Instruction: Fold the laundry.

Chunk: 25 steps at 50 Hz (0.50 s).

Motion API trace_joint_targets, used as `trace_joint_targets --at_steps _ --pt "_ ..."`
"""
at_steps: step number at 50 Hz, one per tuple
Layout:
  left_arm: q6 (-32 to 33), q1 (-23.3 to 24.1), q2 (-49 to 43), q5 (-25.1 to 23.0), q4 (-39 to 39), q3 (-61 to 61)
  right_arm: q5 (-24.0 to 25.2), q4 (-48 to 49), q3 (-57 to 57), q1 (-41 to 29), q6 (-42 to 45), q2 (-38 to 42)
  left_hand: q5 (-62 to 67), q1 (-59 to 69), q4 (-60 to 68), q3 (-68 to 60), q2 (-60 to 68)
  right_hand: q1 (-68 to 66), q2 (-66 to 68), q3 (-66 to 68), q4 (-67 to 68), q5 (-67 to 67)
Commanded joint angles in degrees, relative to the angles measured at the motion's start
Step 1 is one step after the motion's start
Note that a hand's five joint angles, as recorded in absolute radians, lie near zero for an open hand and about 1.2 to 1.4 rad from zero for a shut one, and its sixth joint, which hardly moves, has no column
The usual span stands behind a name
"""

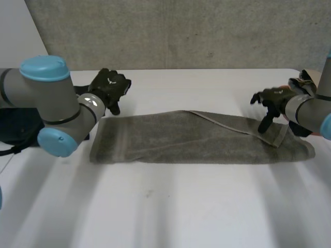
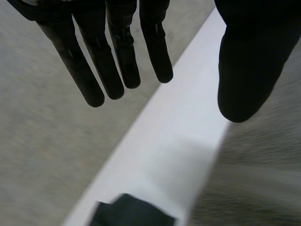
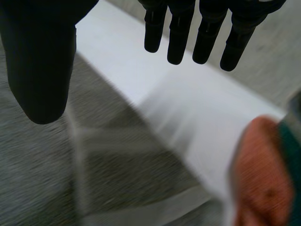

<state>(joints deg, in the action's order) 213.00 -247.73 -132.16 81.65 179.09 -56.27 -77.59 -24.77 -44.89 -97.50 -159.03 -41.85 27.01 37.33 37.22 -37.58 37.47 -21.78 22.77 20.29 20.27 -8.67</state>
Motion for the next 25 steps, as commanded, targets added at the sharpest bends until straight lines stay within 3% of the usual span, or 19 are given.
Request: trace_joint_targets --at_steps 1,12,19,25 --pt "-5.9 -0.9 2.5 -1.5 -3.1 -4.3 1.8 -0.6 -1.0 1.9 -0.4 3.3 -0.2 -0.5 -0.4 0.8 -0.7 2.0 -3.0 -0.5 -0.5 -1.1" --pt "-5.1 -0.5 2.6 -0.5 3.5 -8.7 -1.0 11.7 -5.6 1.9 1.3 4.4 -2.6 -2.9 -2.8 3.1 -3.0 1.4 -2.3 0.1 0.2 -1.8" --pt "-4.8 -0.4 2.9 0.2 3.7 -9.1 -2.0 14.0 -4.9 1.8 4.5 6.1 -2.7 -3.1 -3.0 3.3 -3.2 -1.7 0.7 3.2 3.2 -4.8" --pt "-4.8 -0.8 3.5 0.4 3.7 -9.3 -2.2 14.6 -2.7 1.6 5.2 7.7 -3.1 -3.4 -3.3 3.7 -3.5 -12.1 11.1 13.6 13.6 -15.2"
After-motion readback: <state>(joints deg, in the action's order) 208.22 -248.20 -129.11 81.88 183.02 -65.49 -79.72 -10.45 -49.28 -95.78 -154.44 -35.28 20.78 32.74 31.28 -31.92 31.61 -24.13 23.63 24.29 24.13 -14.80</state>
